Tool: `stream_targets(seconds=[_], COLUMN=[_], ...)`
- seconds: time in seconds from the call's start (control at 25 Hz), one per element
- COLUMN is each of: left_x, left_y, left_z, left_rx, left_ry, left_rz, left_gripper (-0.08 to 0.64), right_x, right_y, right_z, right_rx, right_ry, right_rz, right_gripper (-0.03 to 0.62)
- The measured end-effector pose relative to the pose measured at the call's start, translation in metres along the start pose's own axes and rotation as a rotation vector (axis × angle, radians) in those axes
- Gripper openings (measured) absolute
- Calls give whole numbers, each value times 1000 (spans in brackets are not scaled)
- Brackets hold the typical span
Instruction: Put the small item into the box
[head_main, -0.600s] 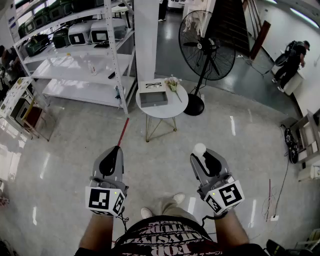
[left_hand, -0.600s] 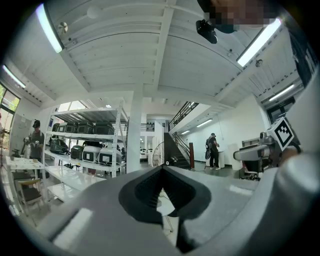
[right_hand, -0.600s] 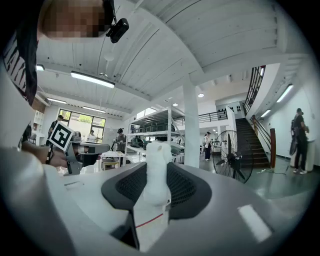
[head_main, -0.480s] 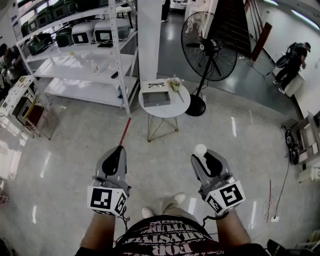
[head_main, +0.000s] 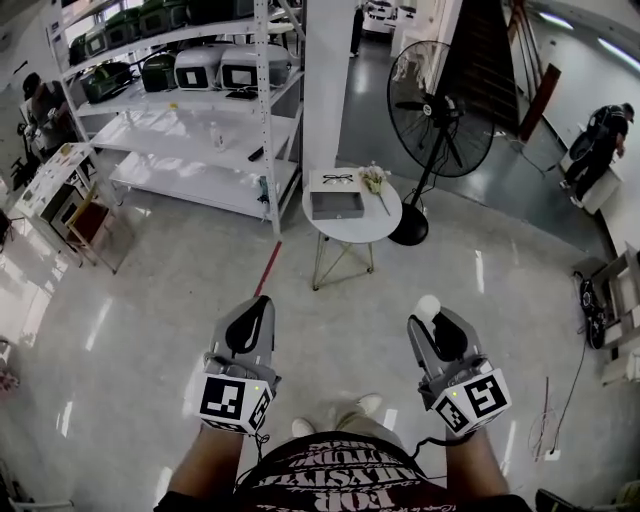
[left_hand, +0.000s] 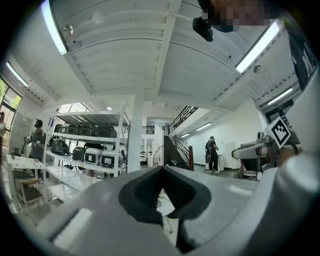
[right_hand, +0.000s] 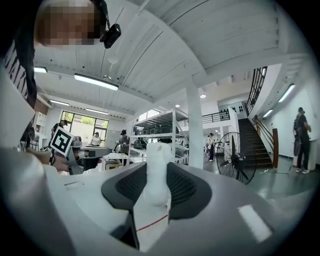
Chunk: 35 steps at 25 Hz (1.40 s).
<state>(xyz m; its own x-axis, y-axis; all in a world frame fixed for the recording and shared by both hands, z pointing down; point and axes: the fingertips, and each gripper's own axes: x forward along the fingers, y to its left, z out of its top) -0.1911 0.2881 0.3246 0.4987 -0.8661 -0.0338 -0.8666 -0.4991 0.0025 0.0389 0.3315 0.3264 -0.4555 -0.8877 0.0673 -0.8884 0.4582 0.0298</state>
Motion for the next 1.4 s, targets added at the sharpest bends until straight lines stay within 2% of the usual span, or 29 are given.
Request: stream_targets(seconds=[0.36, 0.68, 1.2, 1.4], left_x=[-5, 26, 101, 132], left_y=[16, 23, 35, 29], left_z=[-20, -39, -44, -53], left_rx=[7, 25, 39, 40], left_ry=[43, 71, 97, 106], left_rz=[19, 37, 84, 73], left_gripper=[0, 0, 0, 0], right_x=[2, 35, 94, 108], right_y=[6, -22, -85, -112], right_z=[-13, -25, -33, -33], right_rx=[57, 79, 111, 138], right_ry=[33, 38, 42, 32], right_rz=[-1, 12, 54, 58], right_gripper=[155, 155, 155, 155])
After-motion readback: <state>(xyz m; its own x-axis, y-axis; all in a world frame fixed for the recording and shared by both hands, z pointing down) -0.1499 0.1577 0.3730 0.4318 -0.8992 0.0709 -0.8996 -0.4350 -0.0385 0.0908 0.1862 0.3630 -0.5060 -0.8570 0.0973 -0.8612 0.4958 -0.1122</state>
